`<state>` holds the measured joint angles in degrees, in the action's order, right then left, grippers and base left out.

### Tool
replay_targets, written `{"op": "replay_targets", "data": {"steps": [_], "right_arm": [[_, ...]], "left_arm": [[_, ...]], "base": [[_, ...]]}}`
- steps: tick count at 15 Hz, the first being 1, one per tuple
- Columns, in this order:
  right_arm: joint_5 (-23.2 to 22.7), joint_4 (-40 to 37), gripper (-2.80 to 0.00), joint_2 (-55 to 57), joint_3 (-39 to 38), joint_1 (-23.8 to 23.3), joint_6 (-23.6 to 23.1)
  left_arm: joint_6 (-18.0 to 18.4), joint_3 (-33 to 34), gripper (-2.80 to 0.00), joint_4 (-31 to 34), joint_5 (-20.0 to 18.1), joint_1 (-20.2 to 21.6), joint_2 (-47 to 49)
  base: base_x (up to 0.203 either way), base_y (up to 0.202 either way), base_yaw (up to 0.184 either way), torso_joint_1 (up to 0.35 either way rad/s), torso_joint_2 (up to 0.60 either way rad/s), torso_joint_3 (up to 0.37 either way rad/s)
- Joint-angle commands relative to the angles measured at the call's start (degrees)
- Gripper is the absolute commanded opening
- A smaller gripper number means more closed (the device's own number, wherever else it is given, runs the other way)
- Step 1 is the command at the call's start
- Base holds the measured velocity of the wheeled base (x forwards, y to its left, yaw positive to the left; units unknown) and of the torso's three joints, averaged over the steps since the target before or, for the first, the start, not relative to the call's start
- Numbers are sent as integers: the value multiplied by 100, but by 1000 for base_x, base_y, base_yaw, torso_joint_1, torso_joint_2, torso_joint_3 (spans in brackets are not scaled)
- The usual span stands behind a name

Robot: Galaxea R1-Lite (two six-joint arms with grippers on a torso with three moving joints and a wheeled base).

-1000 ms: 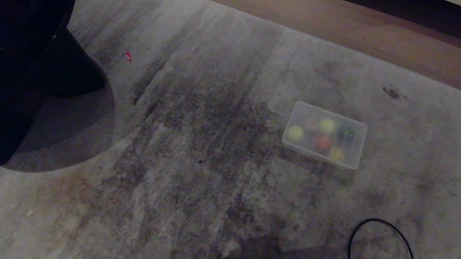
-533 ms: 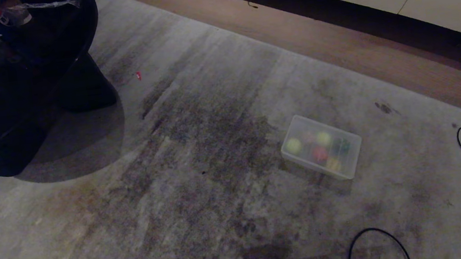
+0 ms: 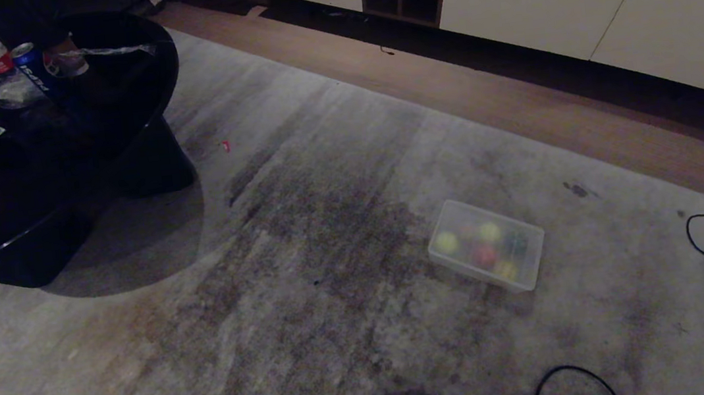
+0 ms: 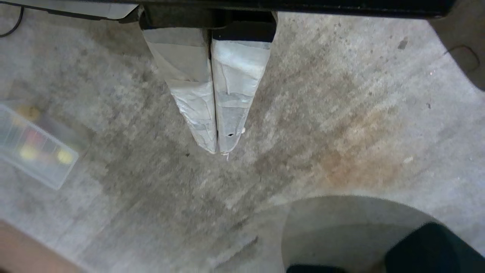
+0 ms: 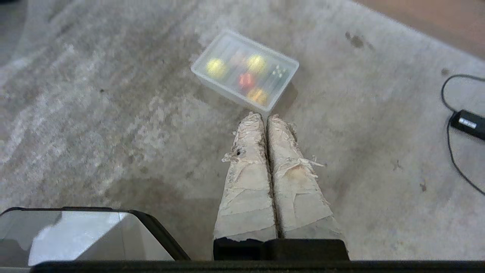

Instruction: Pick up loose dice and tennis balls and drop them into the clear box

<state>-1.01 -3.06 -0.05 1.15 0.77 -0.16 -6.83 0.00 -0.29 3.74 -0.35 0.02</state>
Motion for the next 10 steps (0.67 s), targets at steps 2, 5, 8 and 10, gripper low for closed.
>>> {"op": "replay_targets", "data": {"steps": [2,5,8,10], "right_arm": [[-4,-2,-280,14,0,2,-2],[5,-2,-280,14,0,2,-2],[5,-2,-280,14,0,2,-2],[-1,-2,-280,14,0,2,-2]], "left_arm": [[-3,9,-280,-6,4,0,6],[6,9,-280,3,4,0,6],[33,9,-280,4,-5,0,6],[120,9,-280,20,-31,0,6]], "base": [[0,0,0,1,1,204],[0,0,0,0,3,203],[0,0,0,2,2,197],[0,0,0,0,0,205]]}}
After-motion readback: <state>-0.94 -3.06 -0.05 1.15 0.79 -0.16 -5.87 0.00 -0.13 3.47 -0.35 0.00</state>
